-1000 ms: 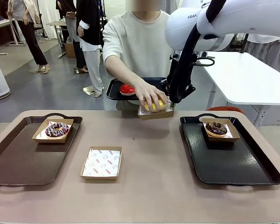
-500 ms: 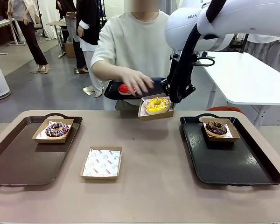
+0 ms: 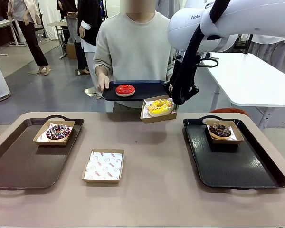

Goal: Individually package the donuts and arrange them on the tray.
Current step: Place the picked Paper togo box on the Handle tray while simultaneously picking up another Paper togo box from the table with the other hand.

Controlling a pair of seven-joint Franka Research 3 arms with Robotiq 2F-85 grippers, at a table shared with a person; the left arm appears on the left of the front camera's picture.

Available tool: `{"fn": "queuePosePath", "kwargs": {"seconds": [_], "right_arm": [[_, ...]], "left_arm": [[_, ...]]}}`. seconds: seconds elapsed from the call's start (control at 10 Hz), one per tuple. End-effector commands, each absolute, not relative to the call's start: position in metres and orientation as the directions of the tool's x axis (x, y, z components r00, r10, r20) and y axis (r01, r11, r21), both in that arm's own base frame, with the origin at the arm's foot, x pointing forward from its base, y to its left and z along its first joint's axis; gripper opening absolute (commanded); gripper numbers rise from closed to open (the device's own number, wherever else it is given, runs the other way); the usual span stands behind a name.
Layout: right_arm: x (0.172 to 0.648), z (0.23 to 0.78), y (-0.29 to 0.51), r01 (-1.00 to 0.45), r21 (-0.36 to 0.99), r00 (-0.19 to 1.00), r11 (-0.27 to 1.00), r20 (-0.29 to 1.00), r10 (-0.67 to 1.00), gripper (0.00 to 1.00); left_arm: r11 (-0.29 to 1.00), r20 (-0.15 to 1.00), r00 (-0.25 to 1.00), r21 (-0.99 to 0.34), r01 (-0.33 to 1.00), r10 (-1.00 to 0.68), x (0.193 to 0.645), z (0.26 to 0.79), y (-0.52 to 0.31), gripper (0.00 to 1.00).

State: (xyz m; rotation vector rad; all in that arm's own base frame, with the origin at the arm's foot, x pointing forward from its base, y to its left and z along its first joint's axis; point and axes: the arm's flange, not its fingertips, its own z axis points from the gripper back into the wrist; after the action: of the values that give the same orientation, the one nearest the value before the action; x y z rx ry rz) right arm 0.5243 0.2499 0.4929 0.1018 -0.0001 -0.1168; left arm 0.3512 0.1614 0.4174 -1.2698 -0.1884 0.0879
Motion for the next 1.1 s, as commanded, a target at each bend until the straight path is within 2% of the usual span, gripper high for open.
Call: {"fn": "queuePosePath", "kwargs": {"seconds": [0.0, 0.2, 0.3, 0.5, 0.7, 1.0], "right_arm": [[0.523, 0.493, 0.250, 0.118, 0.101, 0.993, 0.988, -0.005, -0.118, 0.00], [0.524, 0.493, 0.250, 0.116, 0.101, 0.993, 0.988, -0.006, -0.116, 0.02], [0.514, 0.492, 0.241, 0.032, 0.118, 0.999, 0.992, -0.013, -0.031, 0.02], [0.476, 0.502, 0.211, -0.027, 0.152, 1.000, 0.988, -0.004, 0.028, 0.02], [0.442, 0.513, 0.168, -0.030, 0.168, 0.999, 0.985, 0.018, 0.028, 0.02], [0.408, 0.498, 0.111, 0.074, 0.181, 0.997, 0.981, -0.019, -0.072, 0.02]], "left_arm": [[0.291, 0.096, 0.982, -0.956, 0.046, 0.161, 0.349, 0.418, 0.162, 1.00], [0.296, 0.092, 0.981, -0.955, 0.038, 0.170, 0.351, 0.417, 0.161, 1.00], [0.361, 0.120, 0.983, -0.930, 0.064, 0.137, 0.355, 0.427, 0.149, 1.00], [0.535, 0.136, 0.989, -0.840, 0.087, 0.051, 0.362, 0.455, 0.111, 1.00], [0.636, 0.141, 0.990, -0.761, 0.127, -0.029, 0.369, 0.484, 0.070, 1.00], [0.777, 0.099, 0.990, -0.614, 0.139, -0.098, 0.381, 0.506, -0.004, 1.00]]}}
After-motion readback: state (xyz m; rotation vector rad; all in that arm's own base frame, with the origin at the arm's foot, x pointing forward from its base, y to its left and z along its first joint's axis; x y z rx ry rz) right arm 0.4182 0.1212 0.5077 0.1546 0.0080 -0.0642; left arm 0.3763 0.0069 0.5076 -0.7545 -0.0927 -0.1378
